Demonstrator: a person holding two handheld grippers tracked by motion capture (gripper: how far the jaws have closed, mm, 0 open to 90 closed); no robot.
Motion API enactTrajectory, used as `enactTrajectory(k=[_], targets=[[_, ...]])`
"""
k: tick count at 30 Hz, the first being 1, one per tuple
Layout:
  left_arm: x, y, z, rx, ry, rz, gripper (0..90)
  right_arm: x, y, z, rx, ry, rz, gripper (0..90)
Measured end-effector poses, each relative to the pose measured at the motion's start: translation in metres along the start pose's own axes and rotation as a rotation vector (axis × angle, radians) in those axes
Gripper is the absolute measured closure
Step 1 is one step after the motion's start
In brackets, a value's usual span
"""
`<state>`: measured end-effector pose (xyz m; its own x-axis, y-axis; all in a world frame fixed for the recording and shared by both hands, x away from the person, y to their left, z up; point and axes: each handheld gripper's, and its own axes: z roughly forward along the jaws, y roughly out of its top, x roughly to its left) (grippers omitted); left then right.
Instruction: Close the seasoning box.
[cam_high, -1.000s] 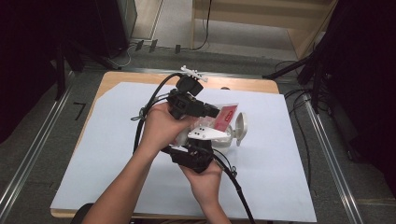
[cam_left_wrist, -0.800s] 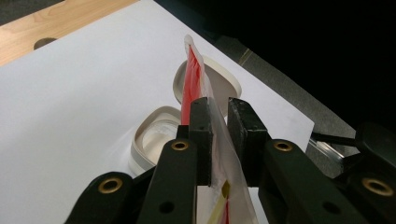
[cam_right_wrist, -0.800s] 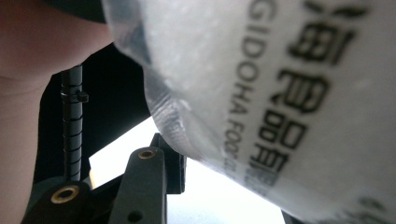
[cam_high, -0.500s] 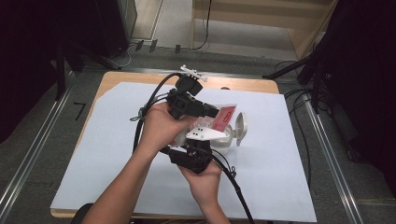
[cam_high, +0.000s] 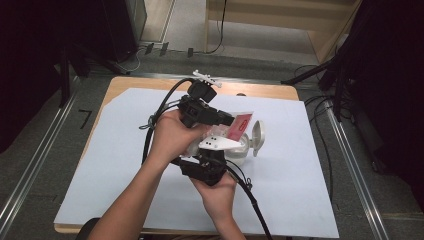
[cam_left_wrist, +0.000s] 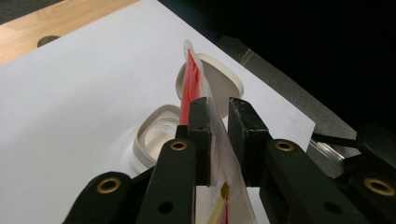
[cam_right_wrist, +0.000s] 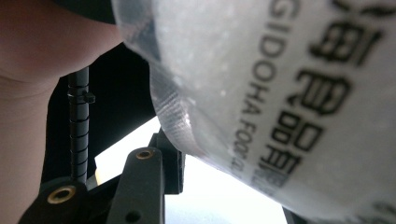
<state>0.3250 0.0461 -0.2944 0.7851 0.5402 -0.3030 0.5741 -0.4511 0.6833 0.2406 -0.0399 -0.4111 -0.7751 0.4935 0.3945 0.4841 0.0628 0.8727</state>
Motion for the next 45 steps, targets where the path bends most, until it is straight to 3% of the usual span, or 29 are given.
enactTrajectory(k=[15, 30, 39, 45], targets=[[0.0022, -0.0013, -0.0001, -0.018, -0.009, -0.014, 79.9, 0.0008, -0.0007, 0.0023, -0.012, -0.022, -0.012, 63.8], [-0.0002, -0.0018, -0.0016, -0.017, 0.009, 0.003, 80.0, 0.0016, -0.0014, 0.0030, -0.013, -0.033, -0.036, 63.5], [-0.0042, -0.0008, -0.0015, -0.057, 0.042, 0.027, 80.0, -0.0019, 0.0009, 0.0042, -0.014, -0.042, -0.039, 63.5], [-0.0001, 0.0001, -0.0029, -0.078, 0.045, 0.012, 79.9, -0.0041, 0.0054, 0.0064, -0.008, -0.045, -0.041, 62.8]])
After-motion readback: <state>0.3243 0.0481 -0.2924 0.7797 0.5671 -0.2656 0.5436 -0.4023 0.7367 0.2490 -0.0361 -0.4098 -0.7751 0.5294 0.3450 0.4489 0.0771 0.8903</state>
